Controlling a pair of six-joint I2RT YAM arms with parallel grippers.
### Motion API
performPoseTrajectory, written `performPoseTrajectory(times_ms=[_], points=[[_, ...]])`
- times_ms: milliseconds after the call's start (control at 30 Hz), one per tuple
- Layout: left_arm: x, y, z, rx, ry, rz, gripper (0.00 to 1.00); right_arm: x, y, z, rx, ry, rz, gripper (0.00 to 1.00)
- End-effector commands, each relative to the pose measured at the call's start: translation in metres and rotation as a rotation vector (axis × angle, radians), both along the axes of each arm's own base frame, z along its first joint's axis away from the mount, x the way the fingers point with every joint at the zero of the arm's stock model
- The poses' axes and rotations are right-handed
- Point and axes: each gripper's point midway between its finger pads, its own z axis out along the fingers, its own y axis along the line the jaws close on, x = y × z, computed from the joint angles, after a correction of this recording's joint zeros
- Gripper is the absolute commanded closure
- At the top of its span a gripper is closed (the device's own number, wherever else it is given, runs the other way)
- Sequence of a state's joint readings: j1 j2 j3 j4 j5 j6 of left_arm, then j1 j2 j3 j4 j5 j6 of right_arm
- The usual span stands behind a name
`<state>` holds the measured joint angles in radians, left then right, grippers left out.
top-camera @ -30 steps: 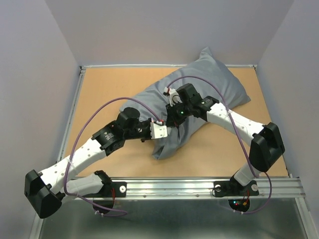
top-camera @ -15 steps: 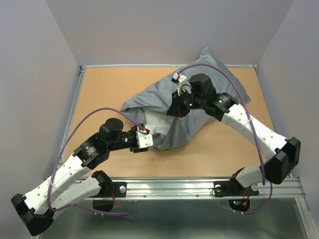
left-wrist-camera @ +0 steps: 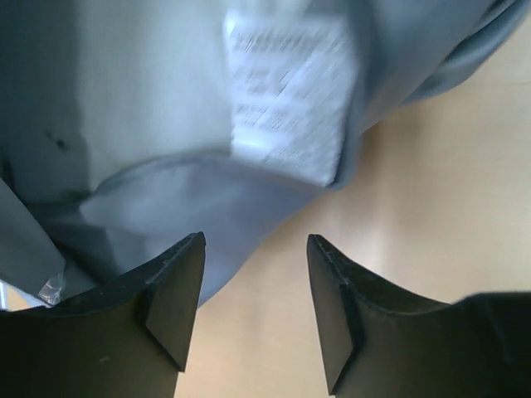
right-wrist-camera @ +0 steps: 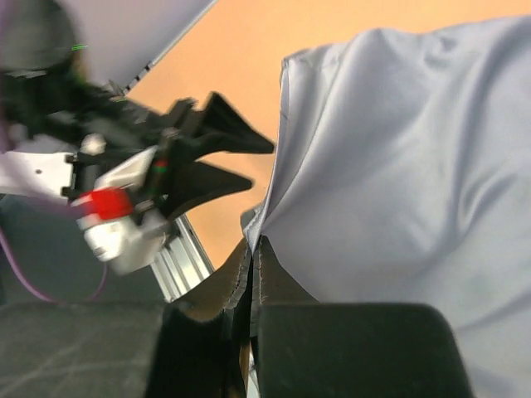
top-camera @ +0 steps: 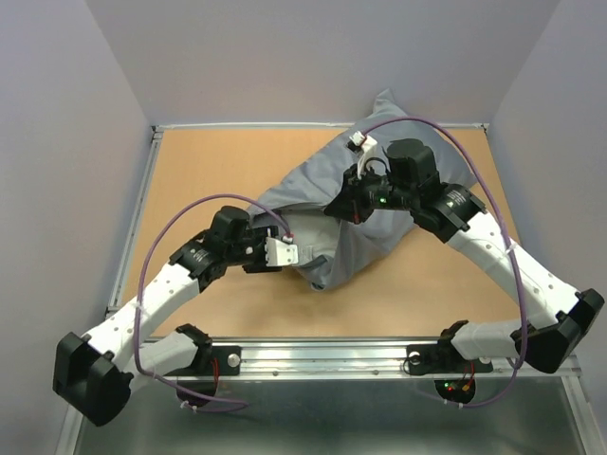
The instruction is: Put the pillow into the pillowcase
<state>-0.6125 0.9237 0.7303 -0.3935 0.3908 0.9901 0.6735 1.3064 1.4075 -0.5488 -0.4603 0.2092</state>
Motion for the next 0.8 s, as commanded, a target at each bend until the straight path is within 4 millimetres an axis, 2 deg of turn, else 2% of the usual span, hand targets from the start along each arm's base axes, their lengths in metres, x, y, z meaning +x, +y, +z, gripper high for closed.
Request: performPoseTrajectory(times_ms=[0, 67, 133, 167, 233, 433, 467, 600, 700, 733, 767], points=[[0.027, -0.009, 0.0, 0.005, -0.06, -0.067, 0.49, -0.01, -0.006, 0.051, 0.118, -0.103, 0.008, 0.99], [0.035, -0.021, 0.005, -0.007, -0.05, -0.107, 0.56, -0.011, -0.008, 0.052, 0.119, -0.105, -0.001, 1.0], [0.031, -0.037, 0.017, -0.054, -0.051, -0.199, 0.58, -0.011, -0.01, 0.053, 0.119, -0.111, -0.012, 0.99], [0.027, -0.046, 0.024, -0.076, -0.043, -0.257, 0.54, -0.009, -0.01, 0.052, 0.117, -0.107, -0.017, 1.0], [0.024, -0.05, 0.029, -0.08, -0.056, -0.309, 0.47, -0.007, -0.01, 0.052, 0.116, -0.109, -0.025, 0.99], [-0.002, -0.048, 0.034, -0.056, -0.11, -0.455, 0.34, -0.001, -0.009, 0.054, 0.12, -0.096, -0.048, 0.99], [-0.012, -0.05, 0.033, -0.046, -0.125, -0.49, 0.32, -0.001, -0.009, 0.055, 0.124, -0.093, -0.054, 1.0], [-0.029, -0.061, 0.023, -0.016, -0.152, -0.563, 0.25, 0.001, -0.009, 0.06, 0.136, -0.085, -0.062, 0.99], [-0.024, -0.072, 0.018, -0.007, -0.156, -0.566, 0.23, -0.002, -0.01, 0.059, 0.14, -0.079, -0.055, 0.99], [-0.02, -0.076, 0.017, -0.004, -0.157, -0.568, 0.19, -0.003, -0.011, 0.058, 0.141, -0.074, -0.057, 0.99], [-0.019, -0.079, 0.017, 0.003, -0.173, -0.586, 0.18, -0.004, -0.011, 0.058, 0.142, -0.072, -0.055, 1.0]])
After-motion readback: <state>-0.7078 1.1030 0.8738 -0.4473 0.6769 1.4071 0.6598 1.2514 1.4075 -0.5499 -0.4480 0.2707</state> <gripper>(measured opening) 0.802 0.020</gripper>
